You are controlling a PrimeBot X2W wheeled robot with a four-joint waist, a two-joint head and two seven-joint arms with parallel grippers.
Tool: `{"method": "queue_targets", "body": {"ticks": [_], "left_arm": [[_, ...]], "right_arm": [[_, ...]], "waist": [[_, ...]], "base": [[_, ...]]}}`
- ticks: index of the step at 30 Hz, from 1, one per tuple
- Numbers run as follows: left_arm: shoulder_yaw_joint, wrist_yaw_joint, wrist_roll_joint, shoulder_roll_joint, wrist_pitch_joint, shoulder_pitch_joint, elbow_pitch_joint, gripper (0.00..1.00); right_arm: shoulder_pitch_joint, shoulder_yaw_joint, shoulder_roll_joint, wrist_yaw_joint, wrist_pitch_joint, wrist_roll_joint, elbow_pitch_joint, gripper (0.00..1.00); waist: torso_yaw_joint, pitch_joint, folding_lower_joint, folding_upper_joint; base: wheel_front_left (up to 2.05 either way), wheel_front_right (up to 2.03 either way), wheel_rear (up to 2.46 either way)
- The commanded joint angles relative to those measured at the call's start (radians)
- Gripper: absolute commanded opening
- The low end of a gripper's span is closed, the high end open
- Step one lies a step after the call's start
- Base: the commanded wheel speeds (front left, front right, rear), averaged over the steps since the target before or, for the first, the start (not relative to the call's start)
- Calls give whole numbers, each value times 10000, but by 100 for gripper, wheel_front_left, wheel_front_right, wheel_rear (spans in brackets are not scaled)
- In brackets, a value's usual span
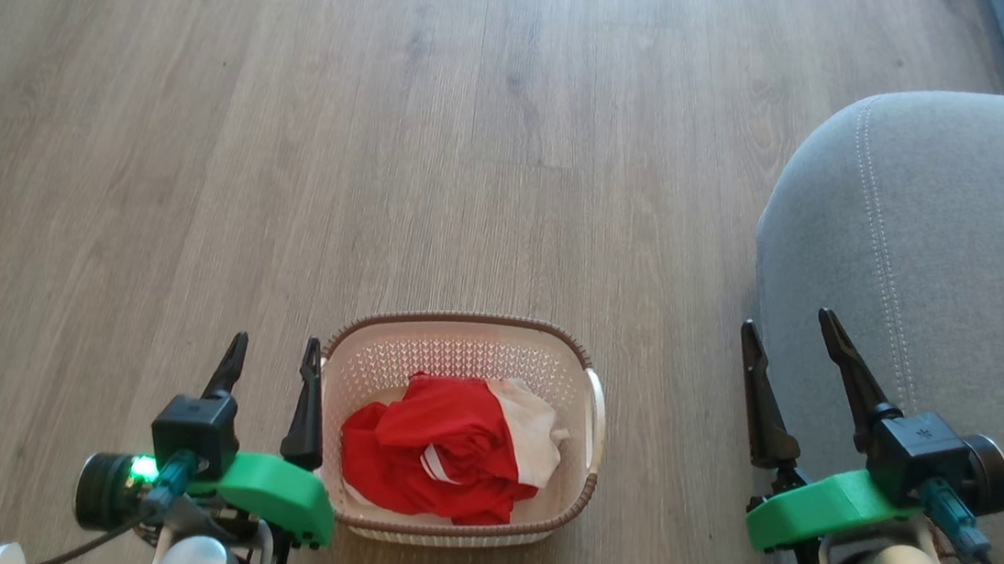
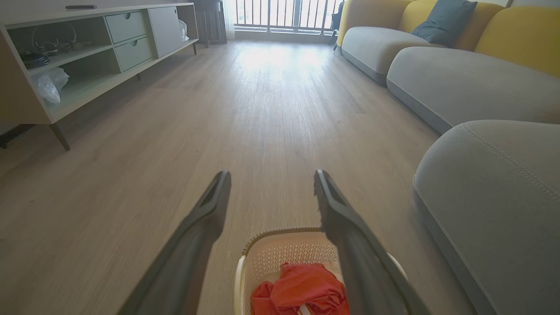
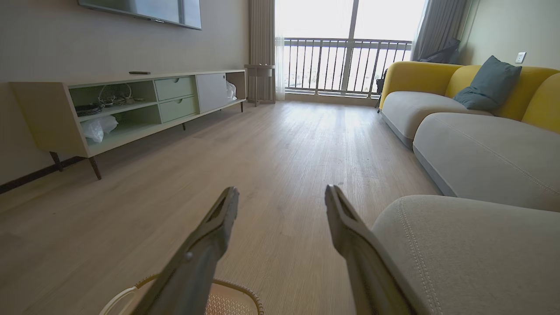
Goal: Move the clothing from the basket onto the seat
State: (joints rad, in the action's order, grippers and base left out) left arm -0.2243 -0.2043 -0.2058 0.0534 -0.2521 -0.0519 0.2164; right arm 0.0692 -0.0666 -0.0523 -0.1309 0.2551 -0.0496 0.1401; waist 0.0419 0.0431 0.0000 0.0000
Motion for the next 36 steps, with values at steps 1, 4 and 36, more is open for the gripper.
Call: {"method": "queue_targets", "body": {"ticks": [1,4,36], "left_arm": [[312,65,-100,-30,-97,-413,-260,100],[316,70,-110,-30,-97,-463,-254,100],[-1779,2086,2763,698,-97,-5920,5746,100]], "right_arm": [[340,-250,20,2,67,62,-292,100],[392,-263,20,2,67,73,-305,100],[2036,116,20,2,67,65,-921,100]], "waist": [[-21,81,0,0],[-63,238,0,0],[-2437,7054,0,0]], "base": [[0,0,0],[0,0,0],[0,0,0]]}}
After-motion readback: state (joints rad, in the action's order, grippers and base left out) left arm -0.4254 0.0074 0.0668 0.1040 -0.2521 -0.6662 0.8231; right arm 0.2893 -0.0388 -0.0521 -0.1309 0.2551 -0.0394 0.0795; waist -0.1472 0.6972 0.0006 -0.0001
